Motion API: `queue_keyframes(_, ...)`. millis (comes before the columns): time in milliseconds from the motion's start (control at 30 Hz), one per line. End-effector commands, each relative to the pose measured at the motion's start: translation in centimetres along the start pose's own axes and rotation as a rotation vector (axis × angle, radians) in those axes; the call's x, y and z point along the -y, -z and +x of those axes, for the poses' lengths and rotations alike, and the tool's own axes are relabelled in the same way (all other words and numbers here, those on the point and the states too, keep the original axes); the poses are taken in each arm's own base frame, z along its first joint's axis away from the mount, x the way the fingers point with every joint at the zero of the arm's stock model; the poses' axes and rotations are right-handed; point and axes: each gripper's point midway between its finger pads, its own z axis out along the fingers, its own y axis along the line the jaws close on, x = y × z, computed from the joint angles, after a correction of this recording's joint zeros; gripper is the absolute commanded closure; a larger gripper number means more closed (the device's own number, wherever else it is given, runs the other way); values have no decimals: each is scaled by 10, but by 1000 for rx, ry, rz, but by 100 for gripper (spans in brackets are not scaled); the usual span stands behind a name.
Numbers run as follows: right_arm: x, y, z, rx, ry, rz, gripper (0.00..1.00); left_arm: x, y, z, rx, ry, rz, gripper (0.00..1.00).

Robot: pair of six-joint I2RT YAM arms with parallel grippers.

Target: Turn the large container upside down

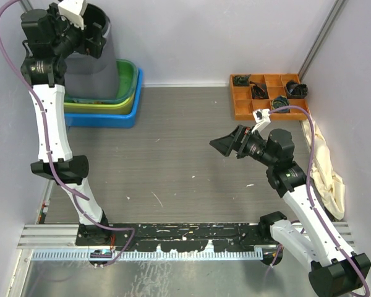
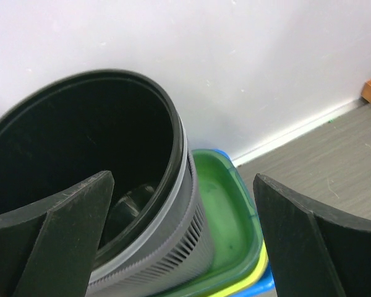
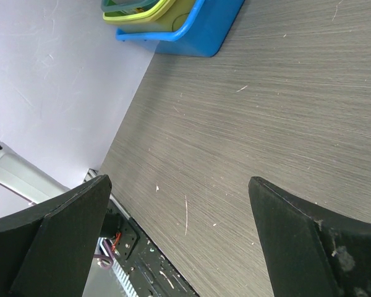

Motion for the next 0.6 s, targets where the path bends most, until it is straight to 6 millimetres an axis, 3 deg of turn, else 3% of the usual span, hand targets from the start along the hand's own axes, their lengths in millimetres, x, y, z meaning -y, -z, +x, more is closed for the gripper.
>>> queue_keyframes(0, -13, 0, -12, 41, 30, -50, 0, -27, -9, -11, 48, -59, -85, 0)
queue_keyframes(367, -8, -2, -10, 40, 29, -37, 0, -53, -39, 20, -5, -105, -173, 12)
queue_keyframes(567, -9, -2, -10, 40, 27, -41, 0, -57, -39, 22, -11, -110, -189, 31)
